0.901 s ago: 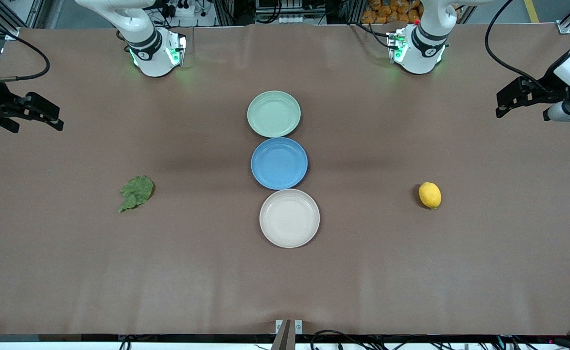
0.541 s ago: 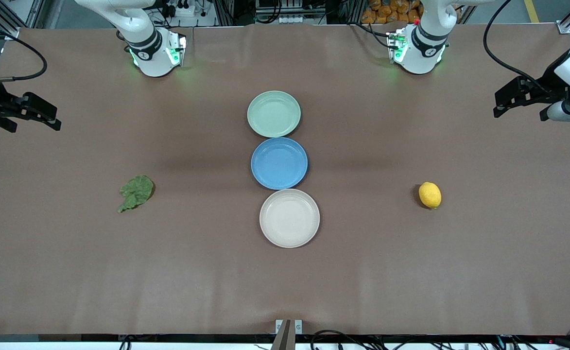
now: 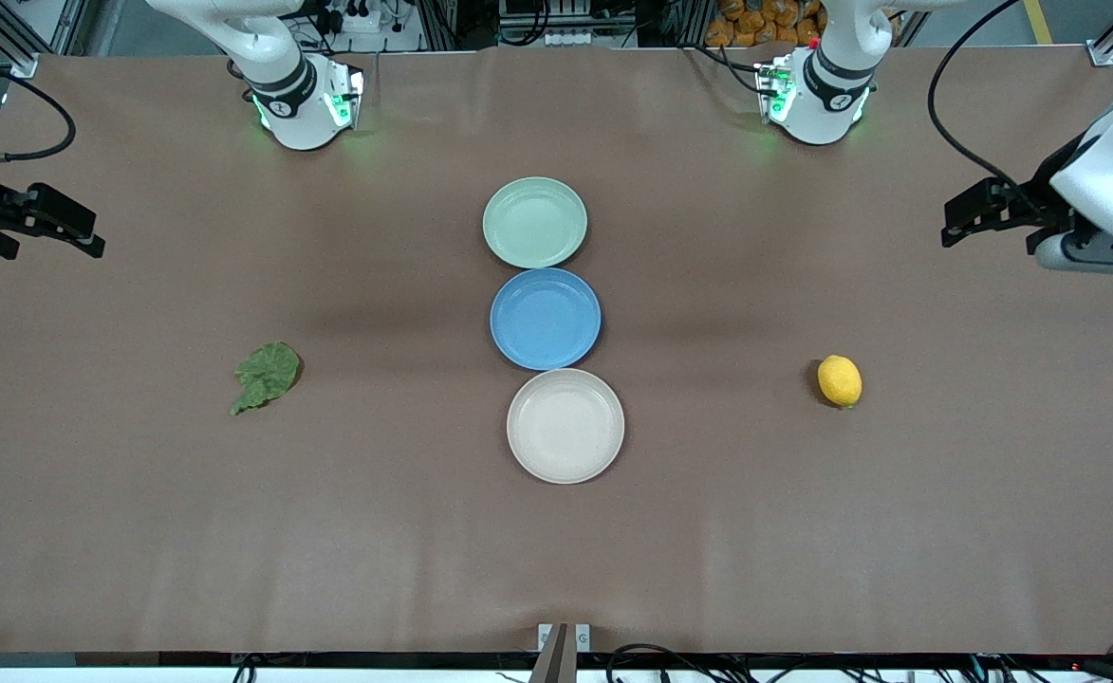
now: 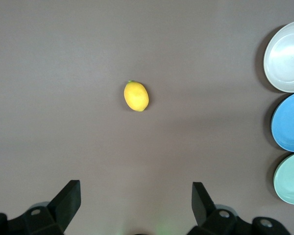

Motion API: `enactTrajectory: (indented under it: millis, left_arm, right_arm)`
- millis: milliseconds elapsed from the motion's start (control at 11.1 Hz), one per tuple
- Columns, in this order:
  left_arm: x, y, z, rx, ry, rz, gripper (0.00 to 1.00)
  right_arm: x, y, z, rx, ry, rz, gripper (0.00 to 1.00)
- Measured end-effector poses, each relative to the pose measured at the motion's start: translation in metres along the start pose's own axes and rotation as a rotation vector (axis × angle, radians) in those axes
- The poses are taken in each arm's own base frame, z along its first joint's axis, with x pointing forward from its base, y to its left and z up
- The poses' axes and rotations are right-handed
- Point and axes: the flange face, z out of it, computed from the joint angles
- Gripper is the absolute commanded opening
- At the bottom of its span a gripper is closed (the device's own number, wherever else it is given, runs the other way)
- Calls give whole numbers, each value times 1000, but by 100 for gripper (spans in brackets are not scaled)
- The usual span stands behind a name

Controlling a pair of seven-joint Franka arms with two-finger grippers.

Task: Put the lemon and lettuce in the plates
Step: 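Lower the left gripper to the lemon while the right gripper reaches the lettuce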

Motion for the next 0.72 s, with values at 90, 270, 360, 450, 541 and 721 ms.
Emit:
enactTrajectory:
  millis: [90, 270, 360, 450, 541, 721]
  left_arm:
    - [6, 2, 11, 1, -20, 4, 100]
    - [18, 5, 33, 2, -57, 7, 100]
    - [26, 4, 47, 3, -82, 6, 100]
    - [36, 4, 69, 3, -114, 5, 100]
    - [53, 2, 97, 4, -128, 1, 100]
    - [82, -7, 161, 5, -169, -15, 100]
  right_arm:
    - [0, 0, 0, 0, 0, 0, 100]
    - [1, 0, 0, 0, 5, 0, 100]
    - [1, 0, 0, 0, 4, 0, 100]
    - [1, 0, 1, 0, 4, 0, 100]
    - [1, 0, 1, 1, 3, -1, 100]
    - [1, 0, 1, 1, 3, 0, 100]
